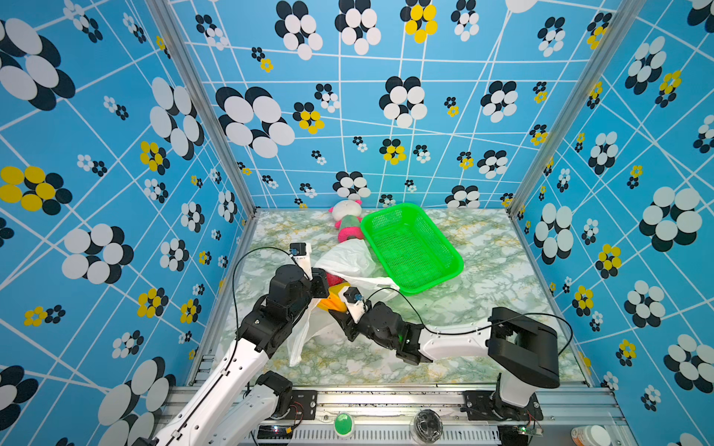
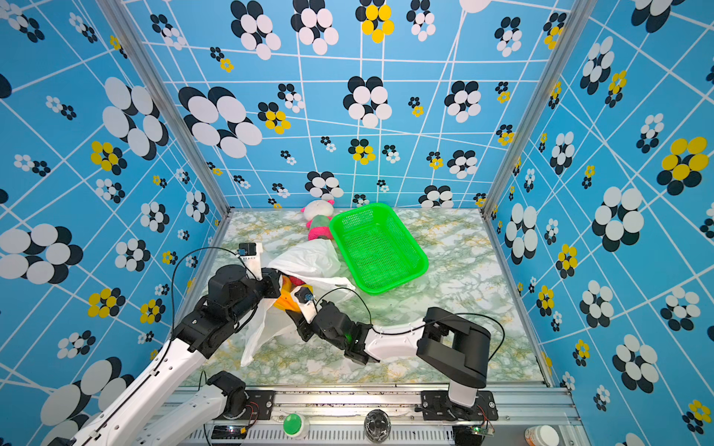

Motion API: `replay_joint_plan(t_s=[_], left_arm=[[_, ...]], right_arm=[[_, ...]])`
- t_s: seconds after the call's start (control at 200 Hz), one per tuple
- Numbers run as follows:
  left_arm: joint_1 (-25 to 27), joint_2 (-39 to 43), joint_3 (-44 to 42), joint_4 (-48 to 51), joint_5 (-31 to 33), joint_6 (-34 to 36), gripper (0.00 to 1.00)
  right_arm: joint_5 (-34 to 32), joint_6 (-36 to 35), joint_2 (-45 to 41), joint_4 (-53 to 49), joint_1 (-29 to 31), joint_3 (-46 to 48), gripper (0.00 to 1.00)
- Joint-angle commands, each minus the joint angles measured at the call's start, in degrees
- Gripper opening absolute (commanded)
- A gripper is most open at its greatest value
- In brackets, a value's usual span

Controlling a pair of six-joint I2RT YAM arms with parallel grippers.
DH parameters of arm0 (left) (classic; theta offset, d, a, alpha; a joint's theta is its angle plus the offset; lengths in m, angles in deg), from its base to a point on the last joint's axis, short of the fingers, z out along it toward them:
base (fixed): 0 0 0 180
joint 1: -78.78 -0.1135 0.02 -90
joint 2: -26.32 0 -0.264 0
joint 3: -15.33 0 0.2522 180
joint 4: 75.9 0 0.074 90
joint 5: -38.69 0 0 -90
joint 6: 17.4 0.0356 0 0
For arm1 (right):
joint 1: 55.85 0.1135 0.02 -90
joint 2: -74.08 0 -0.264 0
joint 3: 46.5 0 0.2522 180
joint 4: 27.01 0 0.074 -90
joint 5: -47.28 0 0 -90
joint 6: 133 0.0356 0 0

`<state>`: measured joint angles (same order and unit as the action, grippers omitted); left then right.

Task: Untie the knot of the plastic bag and take out the fruit
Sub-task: 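Lift the orange mango out of the bag with the right gripper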

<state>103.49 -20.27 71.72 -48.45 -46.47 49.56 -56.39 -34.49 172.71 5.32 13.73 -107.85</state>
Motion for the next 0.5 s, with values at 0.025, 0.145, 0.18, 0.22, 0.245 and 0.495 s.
replay_joint_plan(t_s=[0.025, 0.145, 0.18, 0.22, 0.245, 0.495], left_arm=[[-0.5, -1.2, 3.6, 4.8, 5.6, -3.9, 0.0], [-0.6, -0.8, 4.2, 6.2, 7.8, -6.6, 0.0], [-0.4, -0.4, 4.2, 6.1, 7.5, -6.6, 0.0], [-0.5, 0.2, 4.1, 5.9, 7.7, -6.8, 0.0], [-0.5, 0.6, 4.0, 5.8, 8.2, -7.1, 0.0], [-0.6, -0.7, 7.7, 7.9, 8.5, -13.4, 0.0]], right_arm=[[-5.0, -2.7, -7.8, 3.5, 0.7, 3.9, 0.19], [-7.8, -3.8, -13.3, 2.9, 1.0, 7.0, 0.18], [-8.4, -4.0, -14.8, 2.7, 1.0, 7.8, 0.17], [-8.9, -4.3, -16.3, 2.7, 1.0, 8.6, 0.17], [-9.1, -4.5, -17.3, 2.5, 1.0, 9.0, 0.17], [-13.3, -5.5, -26.8, -0.5, 1.0, 12.9, 0.16]])
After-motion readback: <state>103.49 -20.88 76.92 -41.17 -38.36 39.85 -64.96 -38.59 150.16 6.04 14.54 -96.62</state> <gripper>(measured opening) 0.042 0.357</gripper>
